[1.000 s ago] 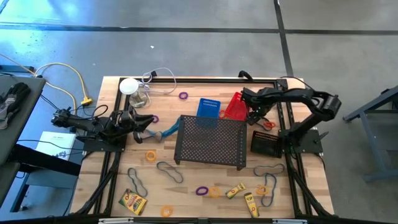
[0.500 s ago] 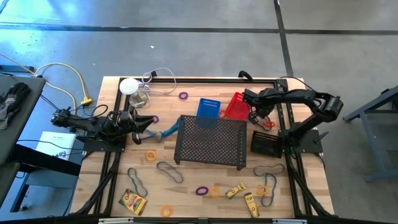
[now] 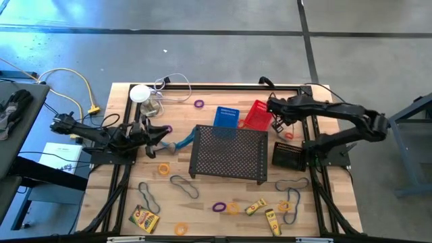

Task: Pick & Place Office Desk Supplies
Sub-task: Put the blue rubber band into the red bin

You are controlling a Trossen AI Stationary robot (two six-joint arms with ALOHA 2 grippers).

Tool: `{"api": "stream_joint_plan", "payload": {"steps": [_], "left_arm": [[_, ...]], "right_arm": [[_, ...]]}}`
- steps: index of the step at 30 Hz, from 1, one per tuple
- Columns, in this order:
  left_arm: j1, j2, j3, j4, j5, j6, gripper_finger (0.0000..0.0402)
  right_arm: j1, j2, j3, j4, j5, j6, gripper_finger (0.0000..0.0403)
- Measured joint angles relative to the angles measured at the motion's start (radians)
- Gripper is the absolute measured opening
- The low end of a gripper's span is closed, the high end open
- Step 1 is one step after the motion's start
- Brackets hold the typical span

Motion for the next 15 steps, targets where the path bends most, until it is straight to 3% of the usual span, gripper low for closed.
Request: {"api": "stream_joint_plan", "payload": {"steps": [7,11,15], "left_arm": [[0.0,0.068,0.0,0.074,0.0,0.004,0.0066],[0.0,0.099,0.0,0.076,0.0,-0.007,0.0066],[0.0,0.126,0.0,0.076,-0.002,-0.005,0.0066]], "right_arm": [[0.125,-0.108,0.144,-0.037,0.088,0.069,0.0002],[0.184,-0.118,0.188,0.001,0.151,0.079,0.0002],[0.197,-0.107,0.197,0.037,0.144,0.063,0.0002]]}}
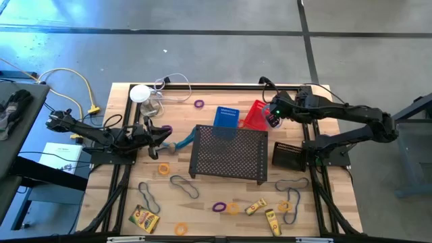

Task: Pick & Place Office Desk Supplies
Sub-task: Put the blue rubber band into the red bin

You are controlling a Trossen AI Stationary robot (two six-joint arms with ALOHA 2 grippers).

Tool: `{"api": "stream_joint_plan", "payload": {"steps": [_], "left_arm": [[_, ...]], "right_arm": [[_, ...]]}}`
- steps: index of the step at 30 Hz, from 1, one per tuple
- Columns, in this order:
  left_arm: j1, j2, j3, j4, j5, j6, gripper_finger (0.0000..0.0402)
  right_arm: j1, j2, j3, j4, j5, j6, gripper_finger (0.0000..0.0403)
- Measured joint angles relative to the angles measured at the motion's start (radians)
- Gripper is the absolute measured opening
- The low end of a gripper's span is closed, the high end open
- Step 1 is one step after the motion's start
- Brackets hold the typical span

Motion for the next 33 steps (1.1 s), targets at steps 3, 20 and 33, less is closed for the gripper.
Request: {"api": "stream_joint_plan", "payload": {"steps": [3,20,33], "left_arm": [[0.0,0.014,0.0,0.015,-0.001,0.014,0.0066],[0.02,0.019,0.0,0.022,0.0,0.007,0.0066],[0.02,0.019,0.0,0.021,0.002,-0.001,0.0066]], "right_arm": [[0.004,0.005,0.001,0.046,0.018,-0.01,0.0002],[-0.027,0.16,-0.063,0.269,0.064,-0.219,0.0002],[-0.116,0.357,-0.083,0.321,-0.132,-0.213,0.0002]]}}
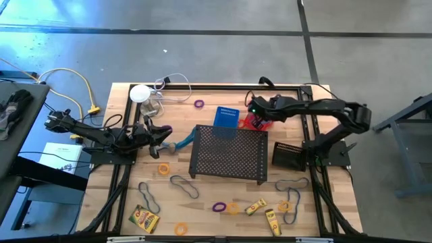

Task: Pick & Place Office Desk Supplies
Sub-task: Put the blue rubber band into the red bin

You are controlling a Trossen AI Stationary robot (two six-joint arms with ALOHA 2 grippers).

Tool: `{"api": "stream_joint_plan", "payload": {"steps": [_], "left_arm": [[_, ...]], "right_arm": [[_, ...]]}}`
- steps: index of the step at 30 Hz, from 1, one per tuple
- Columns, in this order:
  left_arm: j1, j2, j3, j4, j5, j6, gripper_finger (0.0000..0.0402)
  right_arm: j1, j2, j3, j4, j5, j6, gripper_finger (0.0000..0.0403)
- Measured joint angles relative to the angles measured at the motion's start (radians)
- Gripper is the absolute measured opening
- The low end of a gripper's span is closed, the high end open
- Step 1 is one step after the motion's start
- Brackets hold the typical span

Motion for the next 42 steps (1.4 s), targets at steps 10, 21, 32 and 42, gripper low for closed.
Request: {"api": "stream_joint_plan", "payload": {"steps": [10,21,32,42], "left_arm": [[0.0,0.0,0.0,0.0,0.0,-0.018,0.0066],[0.0,0.0,0.0,0.0,0.0,-0.02,0.0066],[0.0,0.0,0.0,-0.001,-0.003,-0.02,0.0066],[0.0,0.0,0.0,-0.001,-0.003,-0.017,0.0066]], "right_arm": [[-0.061,0.028,0.0,0.143,-0.243,-0.181,0.0002],[-0.078,0.028,0.0,0.15,-0.349,-0.303,0.0002],[-0.141,0.018,0.0,0.063,-0.378,0.041,0.0002],[-0.192,0.029,0.0,-0.013,-0.393,0.234,0.0002]]}}
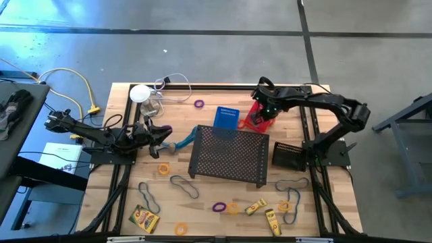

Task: Pick & Place Office Desk Supplies
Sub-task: Put the blue rubber band into the red bin, then put the orange spiral keychain into the black bin

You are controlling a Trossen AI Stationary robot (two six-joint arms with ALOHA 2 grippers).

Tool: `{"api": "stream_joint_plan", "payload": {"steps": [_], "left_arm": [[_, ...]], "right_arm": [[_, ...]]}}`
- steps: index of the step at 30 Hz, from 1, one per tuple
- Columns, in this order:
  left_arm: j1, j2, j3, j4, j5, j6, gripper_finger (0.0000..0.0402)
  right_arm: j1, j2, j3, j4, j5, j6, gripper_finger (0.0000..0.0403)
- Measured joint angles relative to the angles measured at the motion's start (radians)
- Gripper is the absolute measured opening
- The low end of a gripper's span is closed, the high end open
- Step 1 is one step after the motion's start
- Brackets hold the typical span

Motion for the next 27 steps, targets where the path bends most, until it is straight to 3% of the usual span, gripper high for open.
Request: {"api": "stream_joint_plan", "payload": {"steps": [13,21,27], "left_arm": [[0.0,0.0,0.0,-0.006,0.001,-0.003,0.0066],[0.0,0.0,0.0,-0.006,0.002,-0.003,0.0066],[0.0,0.0,0.0,-0.006,0.004,-0.003,0.0066]], "right_arm": [[-0.027,0.002,0.0,0.01,-0.017,-0.063,0.0009],[-0.026,0.002,0.0,0.008,-0.006,-0.078,0.0102],[-0.026,-0.013,0.064,-0.043,0.093,-0.056,0.0166]]}}
